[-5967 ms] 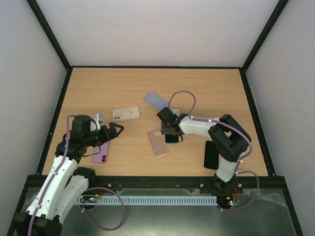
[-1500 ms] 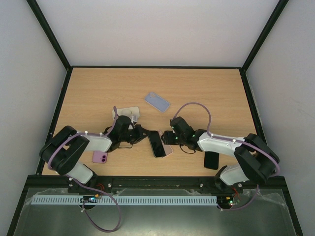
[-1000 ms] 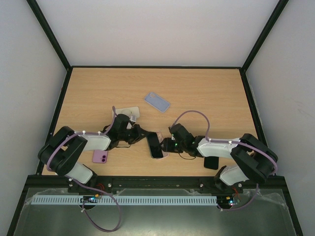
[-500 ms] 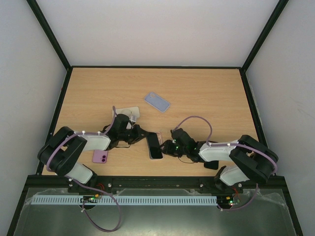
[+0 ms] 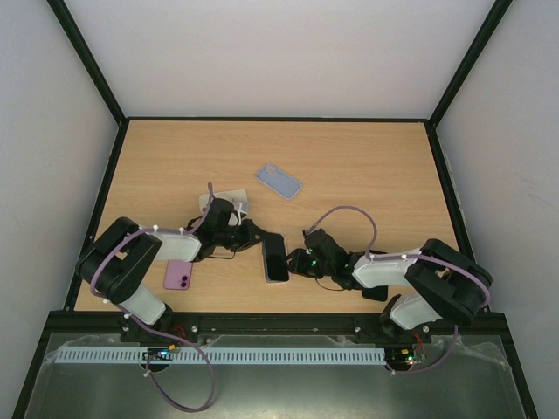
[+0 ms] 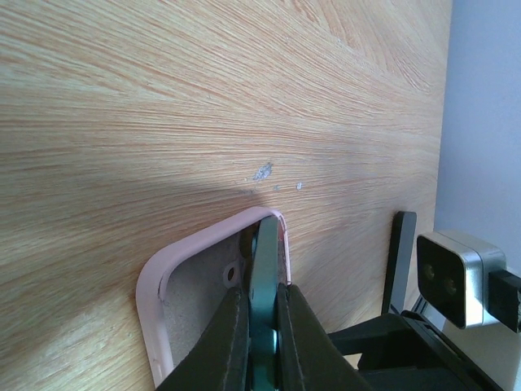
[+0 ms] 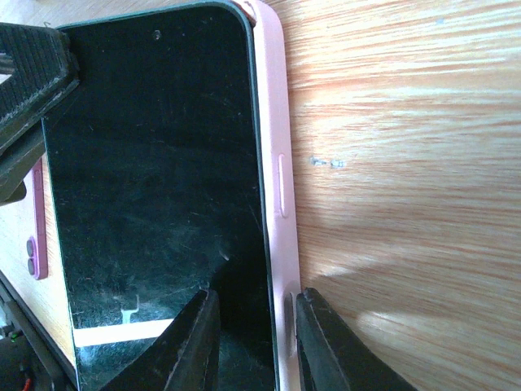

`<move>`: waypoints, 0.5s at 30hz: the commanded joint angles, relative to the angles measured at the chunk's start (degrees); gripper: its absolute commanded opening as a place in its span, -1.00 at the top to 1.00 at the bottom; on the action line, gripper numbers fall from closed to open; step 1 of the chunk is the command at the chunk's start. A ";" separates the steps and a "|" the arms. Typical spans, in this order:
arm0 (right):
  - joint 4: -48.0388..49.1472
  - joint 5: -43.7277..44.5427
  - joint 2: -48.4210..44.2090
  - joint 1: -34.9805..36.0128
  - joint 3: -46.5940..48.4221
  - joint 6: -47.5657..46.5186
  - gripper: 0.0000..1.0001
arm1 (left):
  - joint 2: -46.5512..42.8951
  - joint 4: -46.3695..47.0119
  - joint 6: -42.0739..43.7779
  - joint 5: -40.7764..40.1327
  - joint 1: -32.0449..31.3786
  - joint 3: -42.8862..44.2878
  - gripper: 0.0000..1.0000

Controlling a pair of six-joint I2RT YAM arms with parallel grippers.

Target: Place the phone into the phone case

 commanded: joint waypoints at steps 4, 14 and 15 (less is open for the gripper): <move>12.00 -3.23 1.35 0.52 -3.29 6.50 0.49 | 2.30 -0.53 -3.42 -3.79 -2.09 -0.75 0.91; 11.70 -1.52 1.01 0.54 -3.56 7.18 0.49 | 3.87 -3.60 -4.89 -6.24 -3.33 1.35 0.86; 11.01 -0.94 0.75 0.49 -3.59 7.02 0.49 | 3.25 -5.32 -4.27 -6.85 -3.29 1.59 0.82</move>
